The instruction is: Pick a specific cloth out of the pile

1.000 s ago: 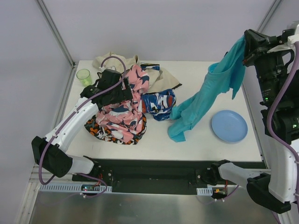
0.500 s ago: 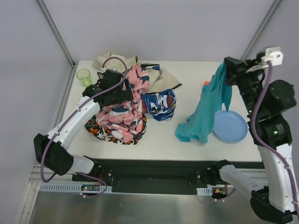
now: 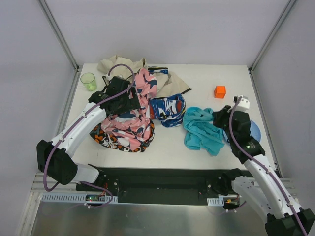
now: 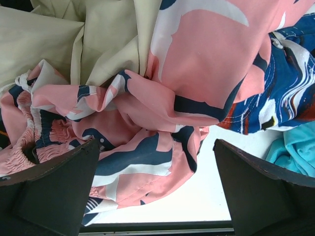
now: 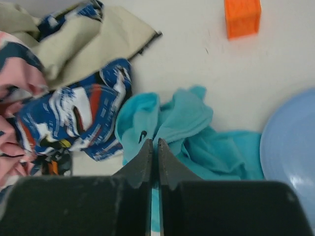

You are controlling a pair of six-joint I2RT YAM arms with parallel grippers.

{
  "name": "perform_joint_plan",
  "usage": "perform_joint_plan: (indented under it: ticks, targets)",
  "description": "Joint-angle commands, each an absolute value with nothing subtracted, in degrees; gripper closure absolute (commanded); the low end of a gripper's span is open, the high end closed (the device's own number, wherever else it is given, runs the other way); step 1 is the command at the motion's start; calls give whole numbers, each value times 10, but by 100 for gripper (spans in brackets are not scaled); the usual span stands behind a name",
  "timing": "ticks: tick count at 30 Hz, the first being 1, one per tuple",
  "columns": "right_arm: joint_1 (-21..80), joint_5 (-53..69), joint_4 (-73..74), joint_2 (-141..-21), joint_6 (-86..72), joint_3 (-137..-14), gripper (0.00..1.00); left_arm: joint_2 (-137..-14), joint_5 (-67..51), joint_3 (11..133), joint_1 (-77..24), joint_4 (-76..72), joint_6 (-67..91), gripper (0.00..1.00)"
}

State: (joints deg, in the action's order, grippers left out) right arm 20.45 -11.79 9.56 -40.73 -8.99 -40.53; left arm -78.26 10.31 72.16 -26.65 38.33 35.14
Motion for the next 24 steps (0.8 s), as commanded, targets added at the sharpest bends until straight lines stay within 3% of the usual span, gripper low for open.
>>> perform_joint_plan:
  ticks: [1, 5, 8, 10, 12, 13, 18, 24]
  targets:
    - [203, -166, 82, -390, -208, -300, 99, -771, 89, 715, -270, 386, 350, 1]
    - [203, -147, 79, -434, -251, -223, 99, -767, 75, 710, -270, 386, 351, 1]
    - [202, -132, 69, -482, -235, -217, 84, -762, 65, 708, -270, 386, 349, 1]
    - [203, -107, 77, -497, -185, -246, 58, -754, 59, 708, -270, 387, 346, 1]
    - [203, -86, 118, -497, -133, -306, 24, -744, 55, 709, -270, 386, 343, 1]
    - [203, -86, 148, -494, -114, -339, 1, -737, 53, 711, -270, 386, 341, 1]
    - [203, -221, 286, -470, -68, -517, 4, -679, 59, 715, -270, 385, 334, 1]
    - [202, -397, 282, -438, -7, -608, 4, -613, 85, 715, -270, 386, 326, 1]
